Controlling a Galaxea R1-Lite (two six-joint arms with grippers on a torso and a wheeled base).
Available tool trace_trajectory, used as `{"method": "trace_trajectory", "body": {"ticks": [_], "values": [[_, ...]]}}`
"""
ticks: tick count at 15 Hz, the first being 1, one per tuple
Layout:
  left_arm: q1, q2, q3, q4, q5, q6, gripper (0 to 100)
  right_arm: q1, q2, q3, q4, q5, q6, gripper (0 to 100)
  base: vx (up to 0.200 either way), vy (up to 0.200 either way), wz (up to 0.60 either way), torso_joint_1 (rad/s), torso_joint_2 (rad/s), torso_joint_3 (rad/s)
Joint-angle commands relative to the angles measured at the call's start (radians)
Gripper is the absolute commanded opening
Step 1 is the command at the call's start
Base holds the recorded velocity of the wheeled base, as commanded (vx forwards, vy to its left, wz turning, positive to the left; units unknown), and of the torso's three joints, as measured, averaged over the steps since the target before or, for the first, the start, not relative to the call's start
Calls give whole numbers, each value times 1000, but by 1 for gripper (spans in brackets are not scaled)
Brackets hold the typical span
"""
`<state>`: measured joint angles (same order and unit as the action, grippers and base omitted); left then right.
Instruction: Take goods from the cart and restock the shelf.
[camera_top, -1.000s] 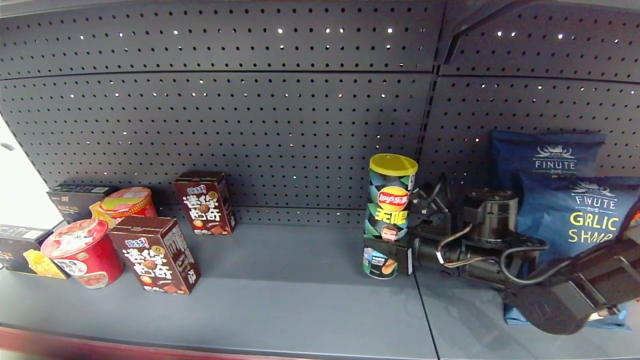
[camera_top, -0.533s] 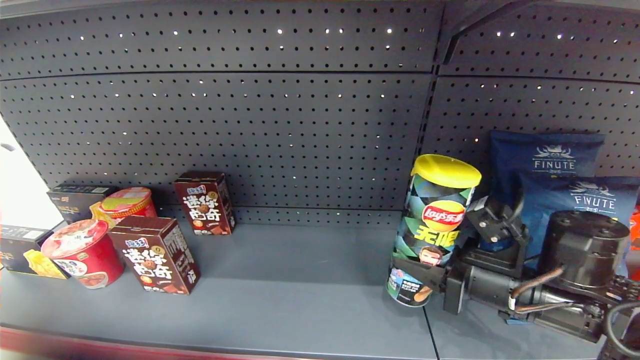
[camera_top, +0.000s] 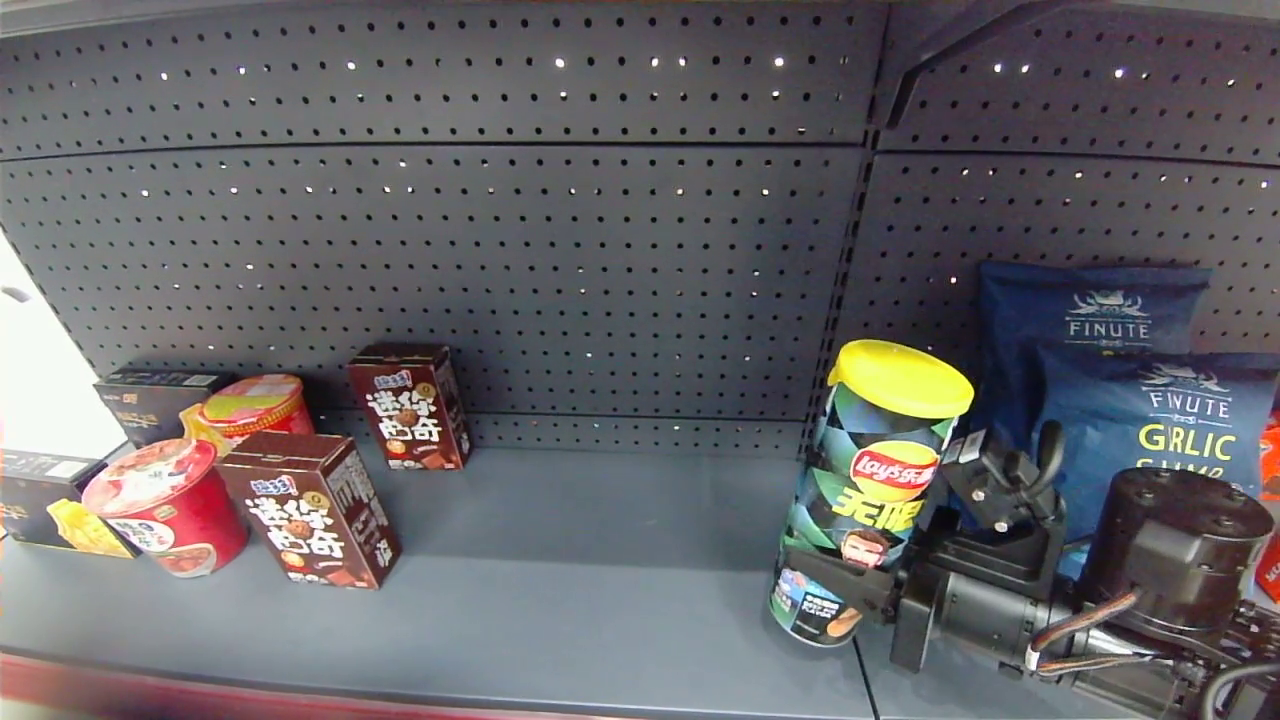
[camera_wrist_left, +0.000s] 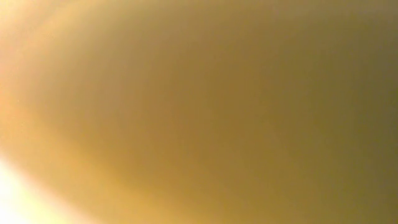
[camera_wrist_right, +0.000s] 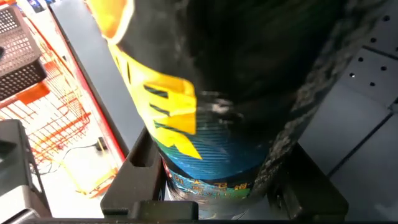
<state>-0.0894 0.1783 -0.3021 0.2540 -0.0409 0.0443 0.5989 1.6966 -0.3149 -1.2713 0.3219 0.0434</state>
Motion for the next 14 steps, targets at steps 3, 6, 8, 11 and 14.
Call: {"method": "trace_trajectory", "body": {"ticks": [3,6,8,11,14], "values": [[0,3,5,1,3,0,0,1,141,-12,-77,3,-5,0,0,0,0,0,0,0],[0,1,12,1,3,-1,0,7,192,-13,-131,6,-5,0,0,0,0,0,0,0],[0,0,15,1,3,-1,0,13,198,-13,-137,8,-5,0,0,0,0,0,0,0],[0,-2,37,1,3,-1,0,27,199,0,-137,5,-7,0,0,0,0,0,0,0],[-1,-3,40,1,3,-1,0,38,210,3,-140,5,-10,0,0,0,0,0,0,0]]}}
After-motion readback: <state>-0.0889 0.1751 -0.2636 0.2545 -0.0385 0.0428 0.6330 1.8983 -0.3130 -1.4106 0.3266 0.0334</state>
